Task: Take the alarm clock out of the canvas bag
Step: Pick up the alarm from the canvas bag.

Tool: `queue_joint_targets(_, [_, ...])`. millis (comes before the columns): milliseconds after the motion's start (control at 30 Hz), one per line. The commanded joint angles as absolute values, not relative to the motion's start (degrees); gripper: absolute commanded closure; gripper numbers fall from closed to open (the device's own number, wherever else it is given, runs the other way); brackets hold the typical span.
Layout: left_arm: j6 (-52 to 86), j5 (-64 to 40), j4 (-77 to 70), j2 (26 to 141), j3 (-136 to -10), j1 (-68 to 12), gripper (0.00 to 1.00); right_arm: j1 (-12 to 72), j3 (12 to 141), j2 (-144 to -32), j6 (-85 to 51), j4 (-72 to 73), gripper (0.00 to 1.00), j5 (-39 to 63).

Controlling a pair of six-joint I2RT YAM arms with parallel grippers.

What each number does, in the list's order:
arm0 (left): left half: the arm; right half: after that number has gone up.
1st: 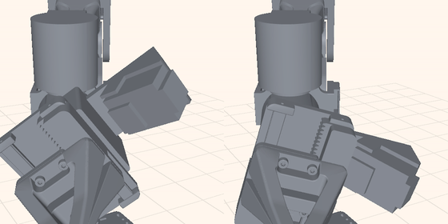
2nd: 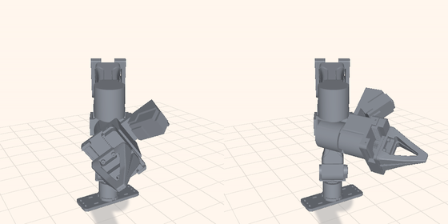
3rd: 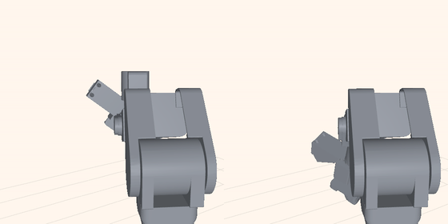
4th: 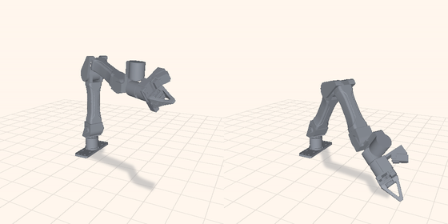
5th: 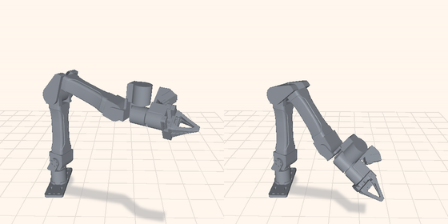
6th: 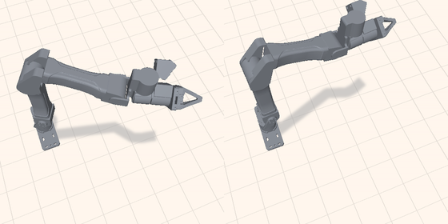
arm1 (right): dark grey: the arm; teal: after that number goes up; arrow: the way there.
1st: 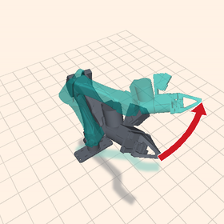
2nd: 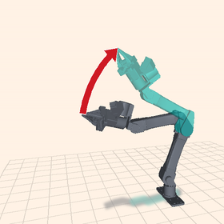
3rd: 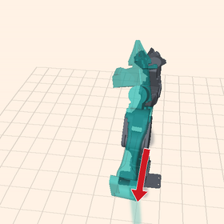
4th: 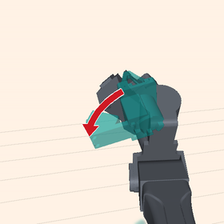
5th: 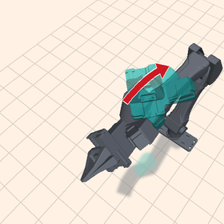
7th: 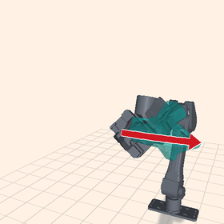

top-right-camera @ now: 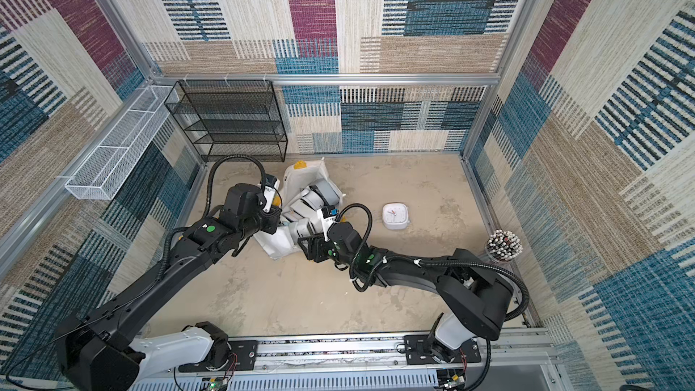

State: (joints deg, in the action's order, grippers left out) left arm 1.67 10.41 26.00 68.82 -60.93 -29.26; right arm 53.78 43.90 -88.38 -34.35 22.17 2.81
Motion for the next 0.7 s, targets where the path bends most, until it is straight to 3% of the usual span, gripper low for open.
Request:
queue_joint_targets(0, [0.44,11.58,20.49,69.70,-62.32,-29.27,1.00,54.94,44.10,-89.41,-33.93,21.56,0.34,2.74])
queue_joint_targets(400, [0.68,9.78,13.17,72.42,-65.46,-29.35,1.00,56.95,46.66,-94.77,-31.03,21.60,0.34,-0.19])
queue_joint_targets(667, [1.65,5.29,9.76,67.61,-58.76,-31.40,1.00,57.70,48.27,-99.17,-30.26,26.24,0.32,-1.08])
